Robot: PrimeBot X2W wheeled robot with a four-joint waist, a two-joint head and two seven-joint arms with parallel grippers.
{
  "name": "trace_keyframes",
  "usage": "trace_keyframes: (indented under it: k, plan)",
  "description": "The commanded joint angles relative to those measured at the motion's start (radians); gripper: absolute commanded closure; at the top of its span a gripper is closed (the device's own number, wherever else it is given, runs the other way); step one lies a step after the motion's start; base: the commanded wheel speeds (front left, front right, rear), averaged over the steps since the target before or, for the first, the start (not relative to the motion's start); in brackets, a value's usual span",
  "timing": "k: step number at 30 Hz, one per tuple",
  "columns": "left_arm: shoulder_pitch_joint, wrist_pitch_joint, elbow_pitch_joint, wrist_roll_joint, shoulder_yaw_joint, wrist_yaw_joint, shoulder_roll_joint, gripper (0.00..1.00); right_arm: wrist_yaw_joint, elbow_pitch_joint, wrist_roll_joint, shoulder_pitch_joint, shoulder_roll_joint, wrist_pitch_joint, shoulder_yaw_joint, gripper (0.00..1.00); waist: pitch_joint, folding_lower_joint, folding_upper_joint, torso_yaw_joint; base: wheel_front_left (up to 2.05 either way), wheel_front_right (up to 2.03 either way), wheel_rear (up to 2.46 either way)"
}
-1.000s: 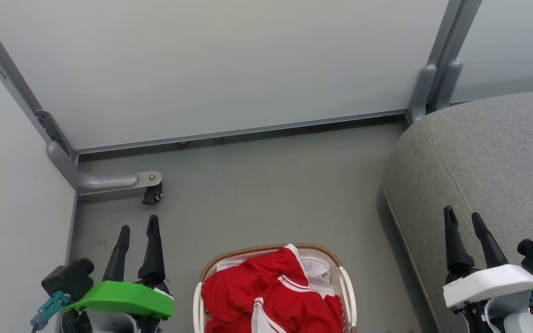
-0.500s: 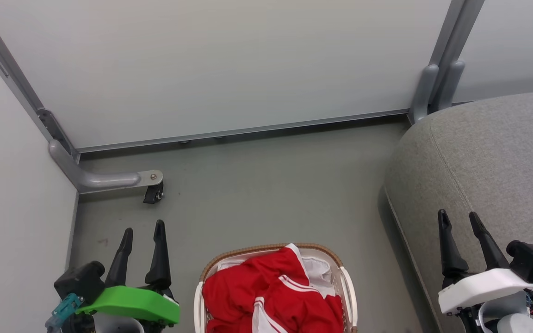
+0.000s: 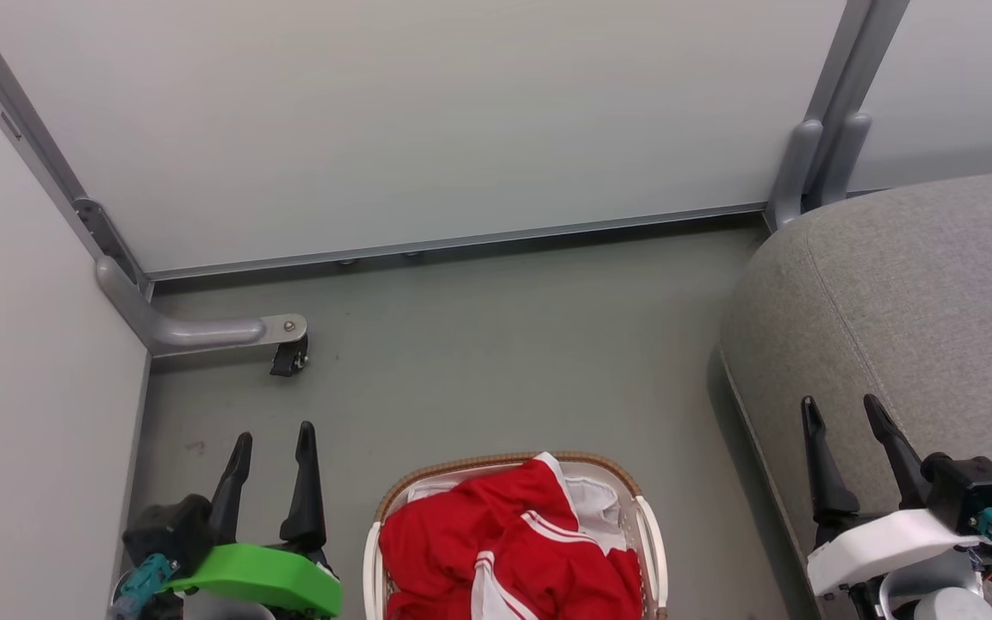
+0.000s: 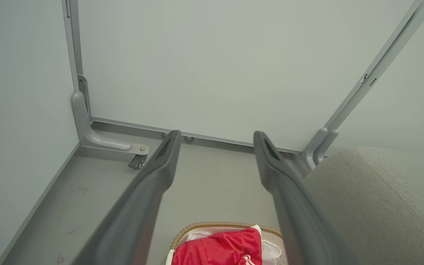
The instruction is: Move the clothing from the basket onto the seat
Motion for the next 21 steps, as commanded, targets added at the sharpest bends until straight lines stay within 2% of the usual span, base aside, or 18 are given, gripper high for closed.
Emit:
trace_keyframes:
  k: [1,21]
  plan:
    - [0.01,-0.008,-0.001,0.021,-0.002,0.002,0.007,0.0,0.0,-0.007,-0.023,0.007,-0.006,-0.007,0.0,0.0,0.001,0.0,0.0,0.0,0.0,0.0,0.0]
    - [0.015,-0.048,0.06,0.129,-0.024,0.007,0.008,0.0,0.0,0.003,-0.182,0.015,-0.008,-0.046,0.006,0.0,0.007,0.0,0.0,0.007,0.0,0.0,0.0]
